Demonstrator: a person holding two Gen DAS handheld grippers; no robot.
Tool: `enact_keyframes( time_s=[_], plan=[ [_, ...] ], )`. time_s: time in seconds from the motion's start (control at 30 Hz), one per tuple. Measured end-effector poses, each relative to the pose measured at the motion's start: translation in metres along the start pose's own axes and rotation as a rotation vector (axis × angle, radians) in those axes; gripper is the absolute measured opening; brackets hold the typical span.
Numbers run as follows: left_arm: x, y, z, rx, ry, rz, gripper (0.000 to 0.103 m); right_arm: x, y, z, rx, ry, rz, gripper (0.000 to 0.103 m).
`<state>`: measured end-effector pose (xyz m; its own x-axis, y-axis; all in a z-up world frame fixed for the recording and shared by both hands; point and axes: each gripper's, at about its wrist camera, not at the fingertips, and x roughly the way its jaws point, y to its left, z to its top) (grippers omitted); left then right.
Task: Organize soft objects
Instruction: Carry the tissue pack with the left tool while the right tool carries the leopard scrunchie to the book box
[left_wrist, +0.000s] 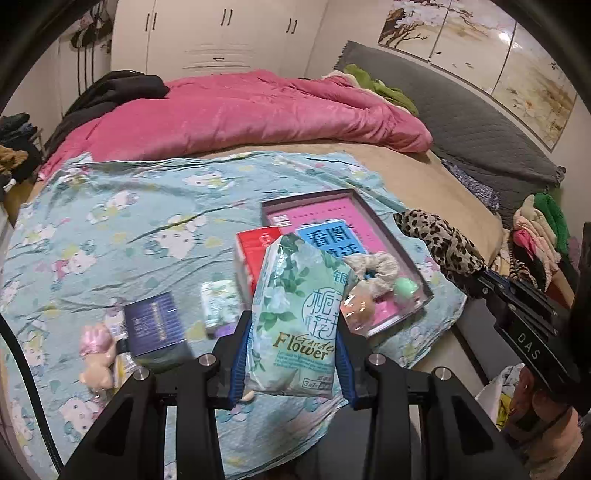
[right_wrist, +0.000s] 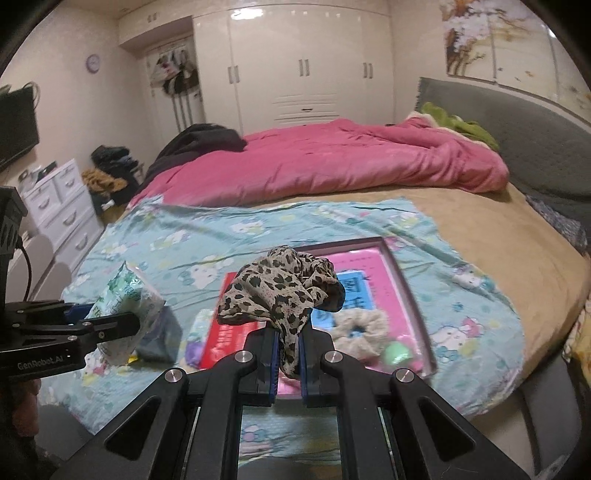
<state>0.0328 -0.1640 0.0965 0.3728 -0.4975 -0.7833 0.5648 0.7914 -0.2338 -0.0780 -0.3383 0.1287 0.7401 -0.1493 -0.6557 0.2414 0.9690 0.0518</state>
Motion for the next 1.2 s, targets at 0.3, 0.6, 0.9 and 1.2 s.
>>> enact_keyframes(
  time_s=[0.3, 0.6, 0.9, 1.2],
  plan=[
    [0.047, -0.028, 0.013, 0.028, 0.048, -0.02, 0.04, 0.003, -0.036, -0.007, 0.043, 0.008, -0.039, 0.008],
    [0.091, -0.048, 0.02, 0.062, 0.078, 0.026, 0.04, 0.029, -0.057, -0.013, 0.044, 0.043, -0.053, 0.008],
    [0.137, -0.057, 0.025, 0.096, 0.126, 0.066, 0.04, 0.062, -0.081, -0.017, 0.069, 0.076, -0.05, 0.008],
    [0.164, -0.069, 0.03, 0.153, 0.138, 0.098, 0.04, 0.091, -0.093, -0.024, 0.091, 0.113, -0.047, 0.008]
  ],
)
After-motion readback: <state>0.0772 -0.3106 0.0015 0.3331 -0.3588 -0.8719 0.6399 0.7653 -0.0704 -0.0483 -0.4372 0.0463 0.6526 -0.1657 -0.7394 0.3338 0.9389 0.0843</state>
